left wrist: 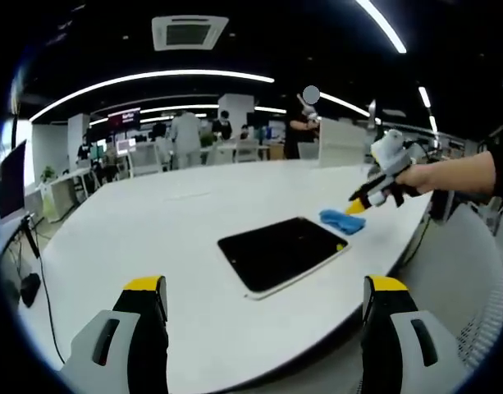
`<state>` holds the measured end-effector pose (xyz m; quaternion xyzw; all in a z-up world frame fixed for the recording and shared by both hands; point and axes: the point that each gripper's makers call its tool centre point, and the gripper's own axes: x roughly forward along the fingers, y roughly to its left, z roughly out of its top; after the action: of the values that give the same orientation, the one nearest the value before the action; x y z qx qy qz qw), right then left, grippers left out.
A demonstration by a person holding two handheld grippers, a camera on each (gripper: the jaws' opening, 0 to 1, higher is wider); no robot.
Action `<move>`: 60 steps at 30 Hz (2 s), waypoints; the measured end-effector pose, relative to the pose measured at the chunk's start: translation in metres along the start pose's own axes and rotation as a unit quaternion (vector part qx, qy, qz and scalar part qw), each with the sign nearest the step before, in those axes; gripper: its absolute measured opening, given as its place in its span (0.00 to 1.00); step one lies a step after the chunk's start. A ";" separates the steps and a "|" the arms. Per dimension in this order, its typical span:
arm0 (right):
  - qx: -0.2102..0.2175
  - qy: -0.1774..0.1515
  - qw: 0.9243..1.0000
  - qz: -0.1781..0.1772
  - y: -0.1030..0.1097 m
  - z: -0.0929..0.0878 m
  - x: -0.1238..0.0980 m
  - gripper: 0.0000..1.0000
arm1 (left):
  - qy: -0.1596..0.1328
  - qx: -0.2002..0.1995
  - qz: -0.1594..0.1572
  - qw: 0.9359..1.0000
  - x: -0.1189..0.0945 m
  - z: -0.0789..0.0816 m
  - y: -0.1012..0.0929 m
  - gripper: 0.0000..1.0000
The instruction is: Wipe the mirror surface with the cleaning cloth until all visible marks leave the cleaned area.
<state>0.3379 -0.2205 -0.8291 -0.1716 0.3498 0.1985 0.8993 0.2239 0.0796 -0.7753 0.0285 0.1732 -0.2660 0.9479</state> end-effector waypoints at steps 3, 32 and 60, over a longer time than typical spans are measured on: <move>0.007 -0.010 1.000 -0.005 -0.001 0.000 0.002 0.31 | 0.000 0.000 0.001 1.000 0.000 0.000 0.000 0.99; 0.012 0.036 0.999 0.001 -0.011 -0.013 0.038 0.22 | 0.009 -0.009 0.003 1.000 0.001 -0.003 0.000 0.99; 0.091 0.006 0.995 0.031 0.004 -0.018 0.039 0.01 | 0.017 -0.013 -0.006 1.000 0.001 -0.006 -0.002 0.99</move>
<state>0.3517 -0.2161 -0.8696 -0.0793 0.3768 0.1923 0.9026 0.2219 0.0781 -0.7814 0.0192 0.1935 -0.2691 0.9433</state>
